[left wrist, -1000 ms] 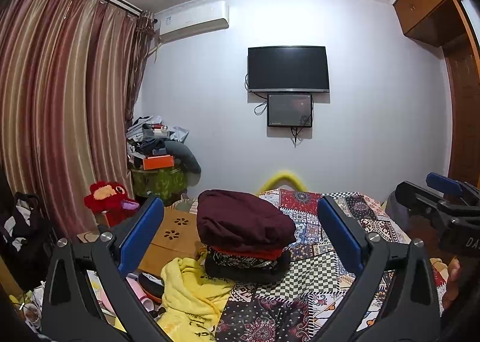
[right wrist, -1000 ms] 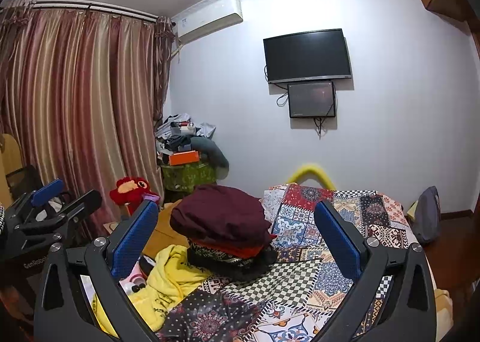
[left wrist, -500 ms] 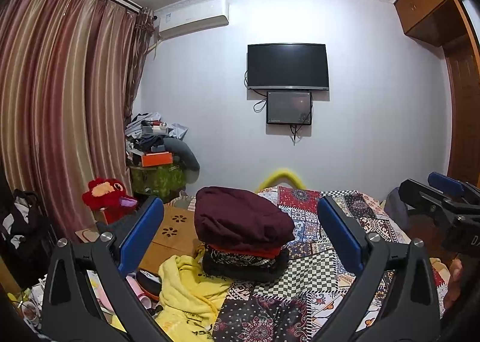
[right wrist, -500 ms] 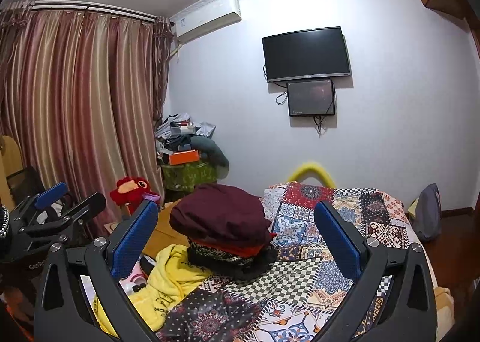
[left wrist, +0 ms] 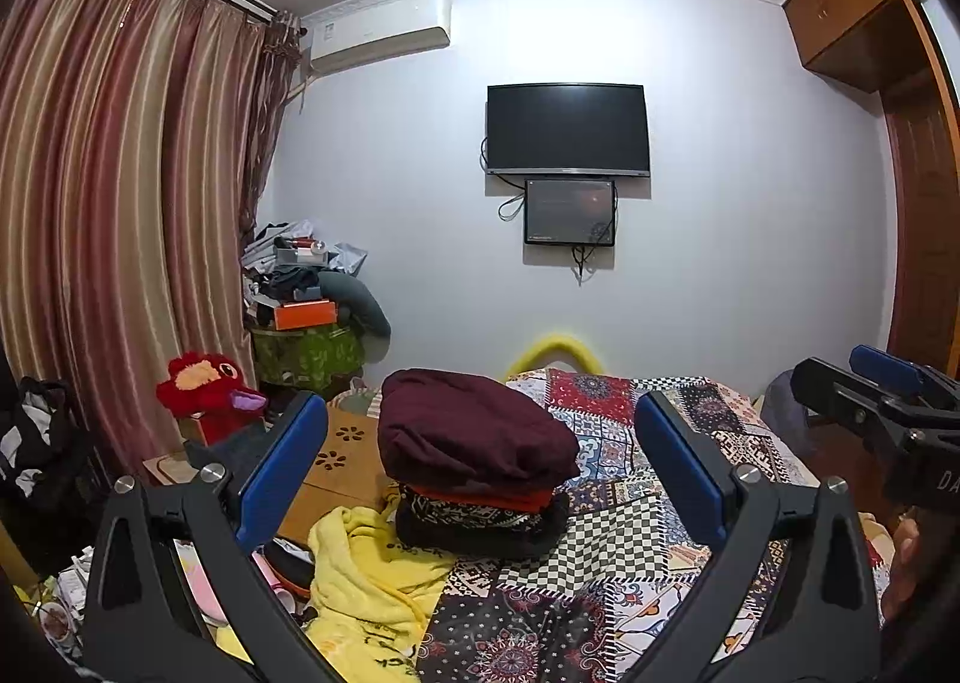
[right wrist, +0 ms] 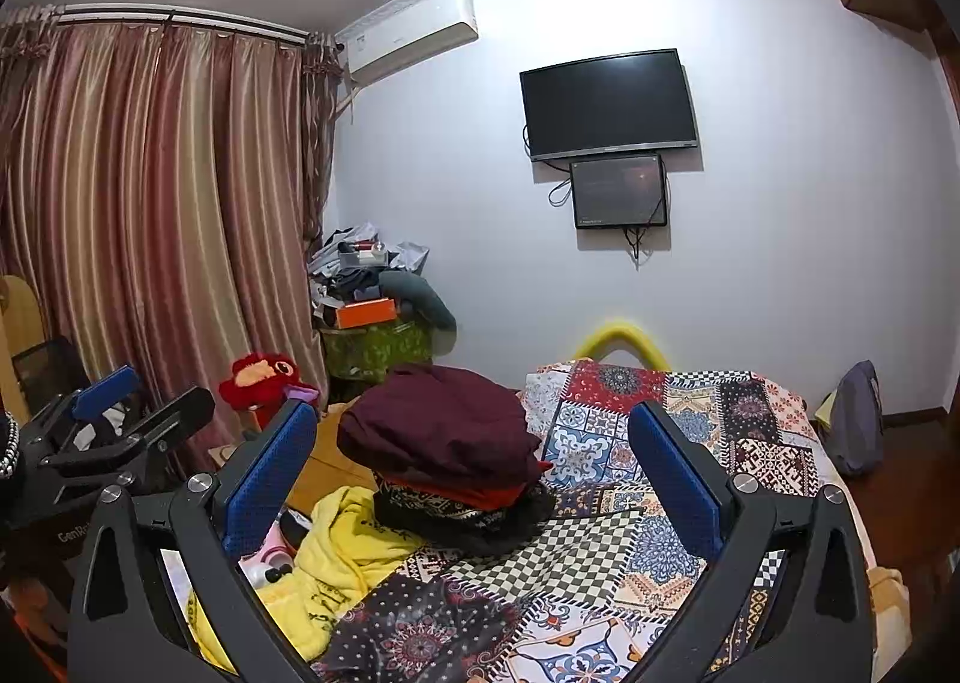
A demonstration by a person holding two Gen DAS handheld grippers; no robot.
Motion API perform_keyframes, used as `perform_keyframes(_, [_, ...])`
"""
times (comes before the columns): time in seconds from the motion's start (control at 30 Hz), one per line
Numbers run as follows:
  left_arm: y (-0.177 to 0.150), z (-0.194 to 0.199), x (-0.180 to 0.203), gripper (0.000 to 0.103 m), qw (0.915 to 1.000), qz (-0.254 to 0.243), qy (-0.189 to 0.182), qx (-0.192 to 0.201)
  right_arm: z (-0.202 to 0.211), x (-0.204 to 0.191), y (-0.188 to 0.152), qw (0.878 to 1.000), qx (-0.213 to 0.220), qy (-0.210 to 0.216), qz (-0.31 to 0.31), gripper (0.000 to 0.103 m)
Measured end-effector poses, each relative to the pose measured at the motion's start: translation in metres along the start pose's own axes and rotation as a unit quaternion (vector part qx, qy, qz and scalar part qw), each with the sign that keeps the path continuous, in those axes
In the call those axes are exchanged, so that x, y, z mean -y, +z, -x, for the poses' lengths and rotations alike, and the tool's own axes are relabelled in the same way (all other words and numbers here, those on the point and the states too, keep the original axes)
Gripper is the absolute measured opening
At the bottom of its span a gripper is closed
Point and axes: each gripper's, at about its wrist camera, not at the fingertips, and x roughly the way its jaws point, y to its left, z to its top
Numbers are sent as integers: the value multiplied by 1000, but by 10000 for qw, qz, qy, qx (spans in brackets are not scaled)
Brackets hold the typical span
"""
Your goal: Fold large clothes
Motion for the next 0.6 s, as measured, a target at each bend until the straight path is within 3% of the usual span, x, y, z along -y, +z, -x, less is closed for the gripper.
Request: perform_keyframes(0.6, [-2, 0, 0, 103, 9999, 24, -110, -46, 2, 2, -2, 10000, 47, -17, -60, 103])
